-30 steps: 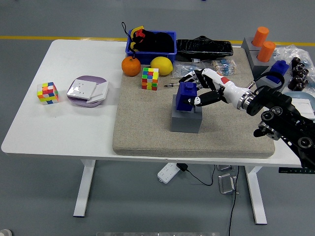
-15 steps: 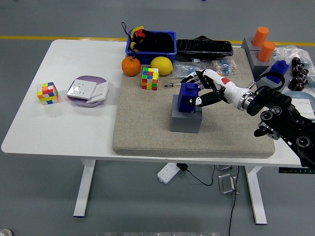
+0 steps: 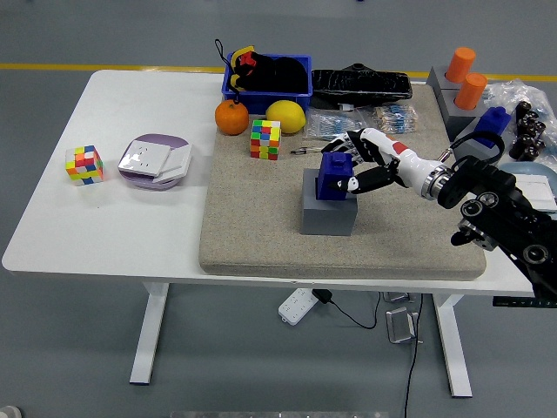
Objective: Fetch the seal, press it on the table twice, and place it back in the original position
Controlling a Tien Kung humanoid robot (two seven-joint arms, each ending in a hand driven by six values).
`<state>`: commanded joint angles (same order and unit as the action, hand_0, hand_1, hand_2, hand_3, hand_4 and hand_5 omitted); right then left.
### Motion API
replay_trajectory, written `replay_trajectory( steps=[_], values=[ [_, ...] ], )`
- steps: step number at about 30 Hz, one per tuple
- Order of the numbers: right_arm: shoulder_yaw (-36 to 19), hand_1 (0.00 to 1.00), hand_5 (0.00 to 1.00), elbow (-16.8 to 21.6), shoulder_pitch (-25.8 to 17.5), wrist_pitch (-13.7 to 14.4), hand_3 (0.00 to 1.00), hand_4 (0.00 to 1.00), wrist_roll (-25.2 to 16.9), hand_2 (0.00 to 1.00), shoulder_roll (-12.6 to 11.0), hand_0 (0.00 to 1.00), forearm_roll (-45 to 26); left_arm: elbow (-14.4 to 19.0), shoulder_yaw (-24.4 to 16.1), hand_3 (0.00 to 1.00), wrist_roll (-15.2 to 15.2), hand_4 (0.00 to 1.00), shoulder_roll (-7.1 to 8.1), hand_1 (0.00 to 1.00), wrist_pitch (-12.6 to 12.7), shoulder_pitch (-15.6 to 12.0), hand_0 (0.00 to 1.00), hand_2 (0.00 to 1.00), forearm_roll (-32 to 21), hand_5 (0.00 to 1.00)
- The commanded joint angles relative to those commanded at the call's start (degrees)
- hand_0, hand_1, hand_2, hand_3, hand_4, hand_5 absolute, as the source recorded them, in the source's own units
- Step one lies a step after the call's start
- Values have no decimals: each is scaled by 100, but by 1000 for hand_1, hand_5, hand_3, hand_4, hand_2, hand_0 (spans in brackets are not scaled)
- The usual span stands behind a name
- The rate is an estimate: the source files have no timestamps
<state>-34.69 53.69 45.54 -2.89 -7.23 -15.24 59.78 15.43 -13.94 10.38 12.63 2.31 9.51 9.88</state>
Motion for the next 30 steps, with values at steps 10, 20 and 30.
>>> replay_trajectory(
  steps=[10,20,30],
  values=[
    [56,424,2,-19,-5,-12,457,743,-2,444,10,526,9,-4,3,762,0,625,-15,745,-3,0,793,737,-8,445],
    [118,543,2,15,4,-186,562,836,-18,553,20,583,-29,-5,0,762,0,626,-26,745,-3,-8,793,737,-17,446],
    [130,716,2,153,19,-331,729,998,-8,724,17,744,-17,-3,0,762,-2,626,-29,745,-3,7,793,738,-15,445]
  ],
)
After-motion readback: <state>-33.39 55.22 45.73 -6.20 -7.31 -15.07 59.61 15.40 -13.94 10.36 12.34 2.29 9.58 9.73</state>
